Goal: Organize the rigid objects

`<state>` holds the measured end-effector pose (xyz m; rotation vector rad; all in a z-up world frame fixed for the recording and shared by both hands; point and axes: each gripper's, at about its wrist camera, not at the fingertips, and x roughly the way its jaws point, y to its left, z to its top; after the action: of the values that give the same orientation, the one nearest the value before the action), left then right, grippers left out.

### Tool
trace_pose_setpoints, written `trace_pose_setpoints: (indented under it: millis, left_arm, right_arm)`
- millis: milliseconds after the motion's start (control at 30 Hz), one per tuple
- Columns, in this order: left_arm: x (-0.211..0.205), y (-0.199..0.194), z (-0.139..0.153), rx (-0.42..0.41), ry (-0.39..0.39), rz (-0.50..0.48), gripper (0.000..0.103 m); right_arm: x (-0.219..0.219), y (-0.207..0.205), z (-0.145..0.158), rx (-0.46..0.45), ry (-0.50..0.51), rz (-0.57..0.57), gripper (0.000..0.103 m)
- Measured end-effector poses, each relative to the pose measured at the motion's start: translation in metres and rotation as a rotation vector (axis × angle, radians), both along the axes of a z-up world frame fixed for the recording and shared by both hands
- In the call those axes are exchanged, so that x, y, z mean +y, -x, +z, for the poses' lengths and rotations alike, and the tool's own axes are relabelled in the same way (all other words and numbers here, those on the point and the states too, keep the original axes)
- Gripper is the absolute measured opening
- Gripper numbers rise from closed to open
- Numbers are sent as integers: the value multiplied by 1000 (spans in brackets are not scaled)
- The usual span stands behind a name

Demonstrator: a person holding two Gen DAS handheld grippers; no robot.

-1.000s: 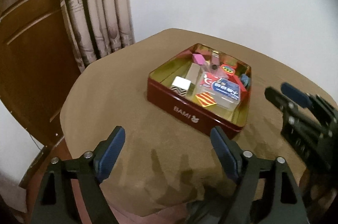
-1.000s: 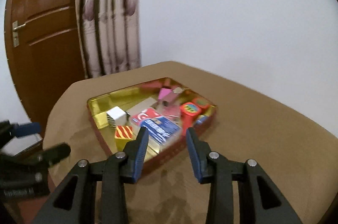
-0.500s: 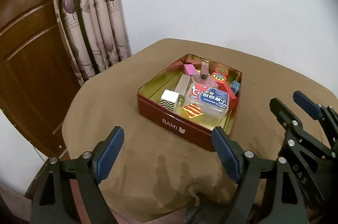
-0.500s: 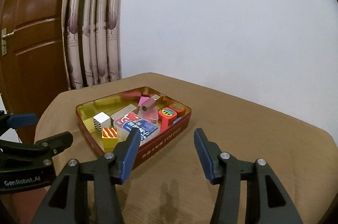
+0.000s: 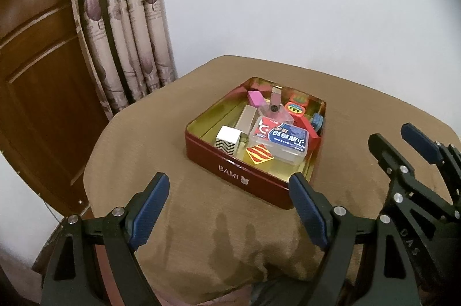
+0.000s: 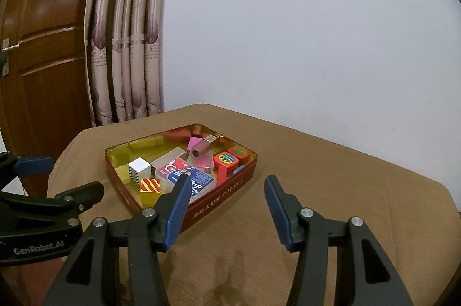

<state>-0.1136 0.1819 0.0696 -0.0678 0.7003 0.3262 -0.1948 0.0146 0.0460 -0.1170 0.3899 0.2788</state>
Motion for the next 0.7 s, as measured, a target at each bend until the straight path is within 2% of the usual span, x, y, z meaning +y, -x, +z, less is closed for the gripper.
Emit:
trace_pose_setpoints:
  millis: [100, 233, 300, 333, 400, 533, 700]
  left_arm:
    - [0, -2, 1, 0, -3, -11, 82]
    - [6, -4, 0, 12, 45, -9, 87]
    - [7, -4, -1, 12, 42, -3, 88]
    - [8, -4, -1, 12, 37, 3, 89]
    - [8, -6, -3, 24, 44, 3, 100]
    - [8, -9, -7, 37, 44, -1, 101]
    - [1, -11, -9, 23, -22, -10, 101]
  right_arm:
    - [1, 0, -1, 7, 4, 8, 54]
    - [0, 1, 1, 4, 5, 14, 54]
    - [-1, 0, 2, 4, 3, 16, 54]
    - [-2, 0, 2, 5, 3, 17, 54]
    - [-2, 0, 2, 8, 2, 19, 54]
    - [-4, -1, 0, 16, -4, 15, 54]
    - [-5, -3, -1, 10, 2, 9, 54]
